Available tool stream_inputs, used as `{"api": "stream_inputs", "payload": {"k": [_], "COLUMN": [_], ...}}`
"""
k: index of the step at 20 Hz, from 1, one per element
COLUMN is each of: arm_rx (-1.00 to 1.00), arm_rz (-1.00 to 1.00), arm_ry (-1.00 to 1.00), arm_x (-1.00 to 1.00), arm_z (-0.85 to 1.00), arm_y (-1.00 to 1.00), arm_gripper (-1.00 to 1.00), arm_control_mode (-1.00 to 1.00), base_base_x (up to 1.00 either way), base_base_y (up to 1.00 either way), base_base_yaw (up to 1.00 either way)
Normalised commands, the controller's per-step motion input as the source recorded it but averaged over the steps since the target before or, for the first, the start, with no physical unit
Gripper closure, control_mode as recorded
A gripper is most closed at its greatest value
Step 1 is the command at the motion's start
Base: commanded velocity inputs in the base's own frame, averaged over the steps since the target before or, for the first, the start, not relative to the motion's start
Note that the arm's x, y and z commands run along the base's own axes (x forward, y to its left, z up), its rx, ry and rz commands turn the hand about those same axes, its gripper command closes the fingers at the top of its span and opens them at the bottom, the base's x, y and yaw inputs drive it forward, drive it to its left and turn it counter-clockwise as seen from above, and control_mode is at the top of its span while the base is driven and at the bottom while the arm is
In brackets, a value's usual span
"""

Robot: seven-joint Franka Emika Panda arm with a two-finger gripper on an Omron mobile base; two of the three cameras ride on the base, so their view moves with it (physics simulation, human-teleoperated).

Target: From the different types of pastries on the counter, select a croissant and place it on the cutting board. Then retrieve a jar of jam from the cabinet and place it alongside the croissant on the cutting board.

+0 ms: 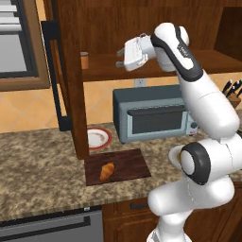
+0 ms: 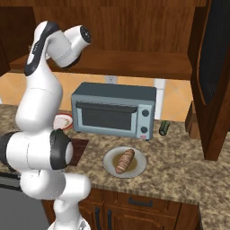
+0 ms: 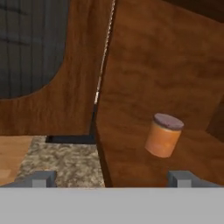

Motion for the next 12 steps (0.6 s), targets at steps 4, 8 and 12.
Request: {"api": "stream_inputs", "payload": {"k": [4,8,12], "arm_rx": [0.00,0.01,0.00], "arm_rz": [0.12,0.19,0.27], "arm_ry": [0.11,0.03,0.00], "arm_x": [0.92,0.39,0.16], "arm_z": [-0.13,-0.22,-0.24], "arm_y": [0.35,0.20,0.35], "arm_gripper": [-1.00,-1.00,-1.00], "arm_control_mode": [-1.00,-1.00,-1.00], "base_base_x": [0.00,0.00,0.00], "base_base_y": [0.00,0.00,0.00], "base_base_yaw": [0.00,0.00,0.00]}}
